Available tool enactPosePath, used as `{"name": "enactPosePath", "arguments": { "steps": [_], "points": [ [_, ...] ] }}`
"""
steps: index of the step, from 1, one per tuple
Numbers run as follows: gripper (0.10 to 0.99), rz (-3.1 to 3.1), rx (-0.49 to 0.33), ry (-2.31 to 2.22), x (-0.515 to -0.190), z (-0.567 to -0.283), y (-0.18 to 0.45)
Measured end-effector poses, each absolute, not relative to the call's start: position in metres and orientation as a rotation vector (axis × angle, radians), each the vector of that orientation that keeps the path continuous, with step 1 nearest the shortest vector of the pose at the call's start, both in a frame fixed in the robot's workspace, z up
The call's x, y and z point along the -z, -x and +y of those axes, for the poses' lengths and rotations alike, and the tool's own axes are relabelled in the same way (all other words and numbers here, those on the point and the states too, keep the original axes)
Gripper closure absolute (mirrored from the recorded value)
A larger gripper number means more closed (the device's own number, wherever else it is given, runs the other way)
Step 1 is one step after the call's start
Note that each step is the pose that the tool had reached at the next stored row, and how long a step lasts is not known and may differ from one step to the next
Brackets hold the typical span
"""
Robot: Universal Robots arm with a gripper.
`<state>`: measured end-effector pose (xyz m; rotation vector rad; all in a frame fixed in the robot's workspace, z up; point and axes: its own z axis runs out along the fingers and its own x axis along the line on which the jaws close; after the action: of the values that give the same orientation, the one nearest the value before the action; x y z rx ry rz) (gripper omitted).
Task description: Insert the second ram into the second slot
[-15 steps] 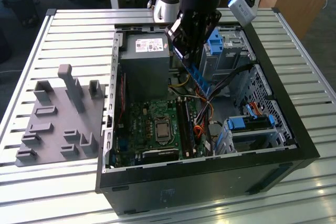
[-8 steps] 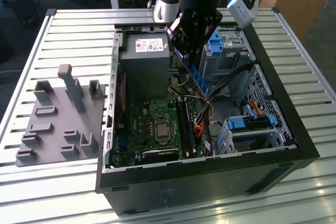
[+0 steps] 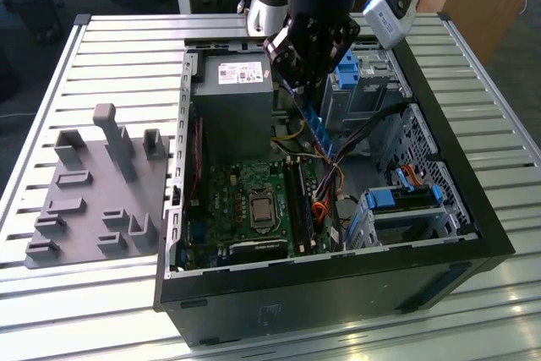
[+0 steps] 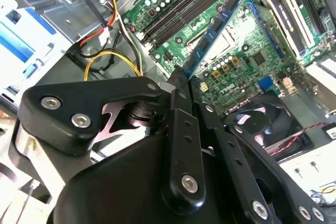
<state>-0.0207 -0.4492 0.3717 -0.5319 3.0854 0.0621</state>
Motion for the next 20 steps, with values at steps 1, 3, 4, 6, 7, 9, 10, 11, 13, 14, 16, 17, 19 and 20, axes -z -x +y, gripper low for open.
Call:
{"name": "enactPosePath", "arguments": {
  "steps": [1, 3, 4, 6, 7, 9, 10, 11, 13, 14, 16, 17, 19, 20],
  "points": [
    [0.949, 3.088, -0.062, 0.516, -0.3717, -0.4492, 0.0207],
    [0.949, 3.092, -0.062, 0.487, -0.3717, -0.4492, 0.0207],
    [0.949, 3.094, -0.062, 0.472, -0.3717, -0.4492, 0.0207],
    [0.949, 3.098, -0.062, 0.445, -0.3717, -0.4492, 0.0207],
    [0.949, 3.100, -0.062, 0.428, -0.3716, -0.4492, 0.0207],
    [0.949, 3.104, -0.061, 0.400, -0.3716, -0.4492, 0.0207],
    [0.949, 3.105, -0.061, 0.386, -0.3716, -0.4492, 0.0207],
    [0.949, 3.107, -0.061, 0.371, -0.3716, -0.4492, 0.0207],
    [0.949, 3.110, -0.061, 0.342, -0.3716, -0.4492, 0.0207],
    [0.949, 3.111, -0.061, 0.328, -0.3716, -0.4492, 0.0207],
    [0.949, 3.114, -0.061, 0.300, -0.3716, -0.4492, 0.0207],
    [0.949, 3.115, -0.061, 0.286, -0.3716, -0.4492, 0.0207],
    [0.949, 3.117, -0.060, 0.257, -0.3716, -0.4492, 0.0207],
    [0.949, 3.118, -0.060, 0.243, -0.3716, -0.4492, 0.0207]
  ]
}}
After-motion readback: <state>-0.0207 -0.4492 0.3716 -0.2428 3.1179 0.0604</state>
